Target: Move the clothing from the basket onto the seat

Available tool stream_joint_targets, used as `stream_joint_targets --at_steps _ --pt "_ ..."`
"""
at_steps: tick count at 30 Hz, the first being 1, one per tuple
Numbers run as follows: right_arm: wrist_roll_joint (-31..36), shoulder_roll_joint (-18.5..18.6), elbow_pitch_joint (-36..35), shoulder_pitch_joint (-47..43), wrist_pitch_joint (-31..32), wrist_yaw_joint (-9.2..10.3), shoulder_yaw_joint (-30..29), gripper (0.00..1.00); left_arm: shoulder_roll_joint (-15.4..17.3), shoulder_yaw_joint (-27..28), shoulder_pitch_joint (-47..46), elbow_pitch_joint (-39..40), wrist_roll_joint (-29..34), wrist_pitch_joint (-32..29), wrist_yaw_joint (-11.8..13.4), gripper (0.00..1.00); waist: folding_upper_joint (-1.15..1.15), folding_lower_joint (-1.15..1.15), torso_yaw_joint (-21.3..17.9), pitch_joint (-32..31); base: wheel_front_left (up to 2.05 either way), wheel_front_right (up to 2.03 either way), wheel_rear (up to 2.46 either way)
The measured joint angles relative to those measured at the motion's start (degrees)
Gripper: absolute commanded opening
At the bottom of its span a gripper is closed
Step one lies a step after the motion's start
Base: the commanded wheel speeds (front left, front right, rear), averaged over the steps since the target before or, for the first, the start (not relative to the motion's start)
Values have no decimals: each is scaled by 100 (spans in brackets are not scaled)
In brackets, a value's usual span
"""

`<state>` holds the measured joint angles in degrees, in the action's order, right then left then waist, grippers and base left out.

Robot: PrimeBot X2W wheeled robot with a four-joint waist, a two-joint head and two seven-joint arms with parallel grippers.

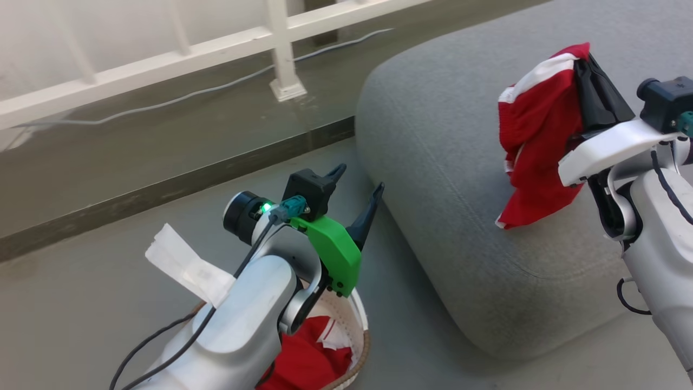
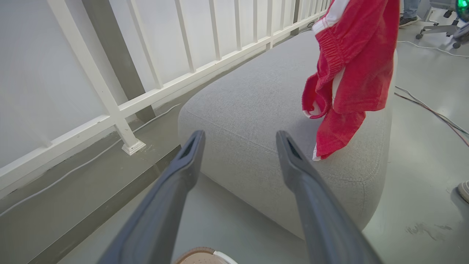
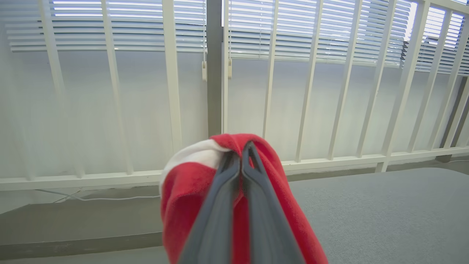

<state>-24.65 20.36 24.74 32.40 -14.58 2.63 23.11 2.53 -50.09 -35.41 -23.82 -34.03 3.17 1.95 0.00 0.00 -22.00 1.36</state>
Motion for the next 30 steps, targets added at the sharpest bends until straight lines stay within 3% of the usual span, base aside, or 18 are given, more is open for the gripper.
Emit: stream_joint_targets --at_steps 12,24,30 --pt "-63 290 -448 -435 0 94 -578 0 -12 -459 87 247 48 5 -191 100 0 0 -790 266 0 0 0" --pt "-64 199 -642 -442 0 51 -731 0 7 -526 75 330 88 -10 -198 100 0 0 -966 741 0 0 0" --pt "-68 212 -563 118 0 -59 -764 0 16 -449 28 419 208 -11 -102 100 0 0 -959 959 0 0 0"
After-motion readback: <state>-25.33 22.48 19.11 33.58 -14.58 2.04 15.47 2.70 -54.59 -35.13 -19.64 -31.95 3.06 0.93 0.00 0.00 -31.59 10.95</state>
